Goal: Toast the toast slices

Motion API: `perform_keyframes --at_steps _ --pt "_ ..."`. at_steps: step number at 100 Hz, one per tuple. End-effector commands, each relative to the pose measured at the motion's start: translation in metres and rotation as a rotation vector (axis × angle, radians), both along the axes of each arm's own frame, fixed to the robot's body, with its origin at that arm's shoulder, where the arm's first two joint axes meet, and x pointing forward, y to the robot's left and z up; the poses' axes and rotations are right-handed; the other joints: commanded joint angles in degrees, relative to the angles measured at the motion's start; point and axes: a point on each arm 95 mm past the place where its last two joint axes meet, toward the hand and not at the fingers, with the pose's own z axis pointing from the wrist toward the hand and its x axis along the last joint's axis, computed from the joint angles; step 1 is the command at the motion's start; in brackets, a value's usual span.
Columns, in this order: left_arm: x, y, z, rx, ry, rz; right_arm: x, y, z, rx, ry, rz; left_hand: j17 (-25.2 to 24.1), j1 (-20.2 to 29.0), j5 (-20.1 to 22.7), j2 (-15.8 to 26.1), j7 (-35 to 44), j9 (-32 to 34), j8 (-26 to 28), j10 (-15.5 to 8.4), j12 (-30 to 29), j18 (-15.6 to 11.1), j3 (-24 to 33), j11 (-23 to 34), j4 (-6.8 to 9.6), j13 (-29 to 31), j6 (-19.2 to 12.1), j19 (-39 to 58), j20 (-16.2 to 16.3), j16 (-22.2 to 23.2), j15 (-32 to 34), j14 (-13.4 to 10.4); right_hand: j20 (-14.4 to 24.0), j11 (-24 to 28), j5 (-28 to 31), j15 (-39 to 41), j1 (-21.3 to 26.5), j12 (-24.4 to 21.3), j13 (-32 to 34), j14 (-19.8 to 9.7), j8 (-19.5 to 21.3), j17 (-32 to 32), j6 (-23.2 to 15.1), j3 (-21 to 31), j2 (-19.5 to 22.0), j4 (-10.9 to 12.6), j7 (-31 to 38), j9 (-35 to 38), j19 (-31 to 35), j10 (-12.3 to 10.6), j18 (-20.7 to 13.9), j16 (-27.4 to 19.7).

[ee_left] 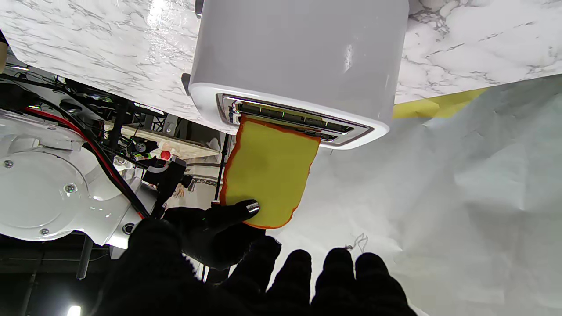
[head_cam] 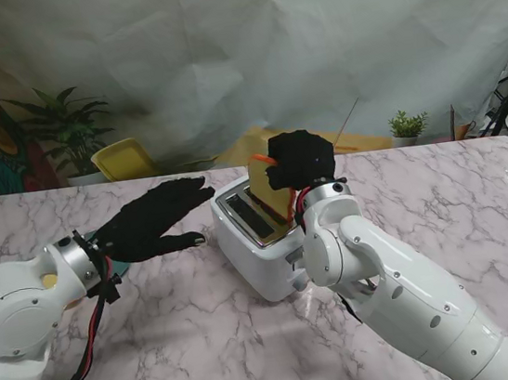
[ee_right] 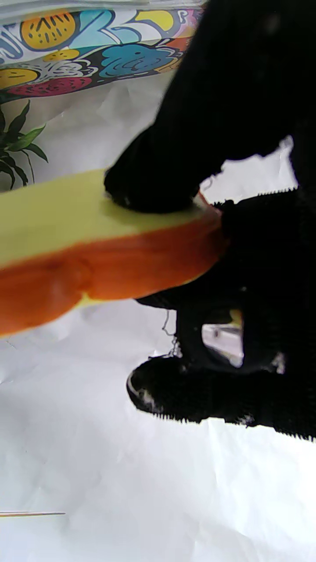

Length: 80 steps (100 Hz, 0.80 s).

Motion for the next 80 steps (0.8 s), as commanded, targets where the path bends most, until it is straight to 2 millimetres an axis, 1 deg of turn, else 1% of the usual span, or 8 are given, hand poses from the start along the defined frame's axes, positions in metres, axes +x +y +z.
perform_keyframes --at_steps 1,20,55,80 --pt "-0.001 -0.001 -0.003 0.010 0.011 -0.005 0.000 -0.002 0.002 -0.008 -0.005 0.001 0.28 1.18 0.95 0.87 -0.31 1.39 -0.76 -0.61 0.77 -2.31 -0.10 0.40 0.56 -0.64 -0.42 -2.19 1.17 -0.70 1.13 0.33 0.36 2.88 2.55 3.11 2.38 -0.12 0.09 -5.23 0.21 0.40 -6.26 6.70 -0.42 0.74 4.52 5.08 1.62 4.70 -0.78 -0.32" --pt "-0.001 -0.002 -0.004 0.009 0.012 -0.006 0.000 -0.003 -0.001 -0.003 0.013 -0.002 0.34 1.16 0.96 0.88 -0.31 1.33 -0.77 -0.67 0.76 -2.28 -0.12 0.49 0.56 -0.62 -0.41 -2.18 1.18 -0.70 1.16 0.33 0.37 2.80 2.49 3.08 2.50 -0.08 0.09 -5.24 0.15 0.34 -6.06 6.46 -0.47 0.77 4.46 5.06 1.63 4.85 -0.75 -0.38" --pt "-0.001 -0.002 -0.005 0.009 0.002 -0.006 0.005 0.009 -0.020 0.001 0.082 0.004 0.43 1.21 1.13 0.92 -0.22 1.41 -0.73 -0.85 0.77 -2.44 -0.12 0.73 0.55 -0.51 -0.53 -2.15 1.21 -0.65 1.32 0.16 0.55 2.52 2.30 2.72 2.87 -0.15 0.08 -5.22 -0.53 0.12 -5.21 5.23 -0.19 0.93 3.99 5.08 2.06 4.76 -0.89 -0.65" --pt "-0.002 0.000 -0.006 0.007 -0.005 -0.002 0.007 0.013 -0.033 -0.003 0.126 0.004 0.52 1.33 1.22 0.94 -0.17 1.40 -0.71 -0.79 0.78 -2.46 -0.09 0.91 0.56 -0.52 -0.51 -2.13 1.21 -0.65 1.43 0.11 0.50 1.99 2.34 1.93 3.27 -0.55 0.07 -4.98 -1.78 0.11 -4.54 3.90 -0.08 1.24 3.65 5.10 2.16 4.73 -0.94 -1.20"
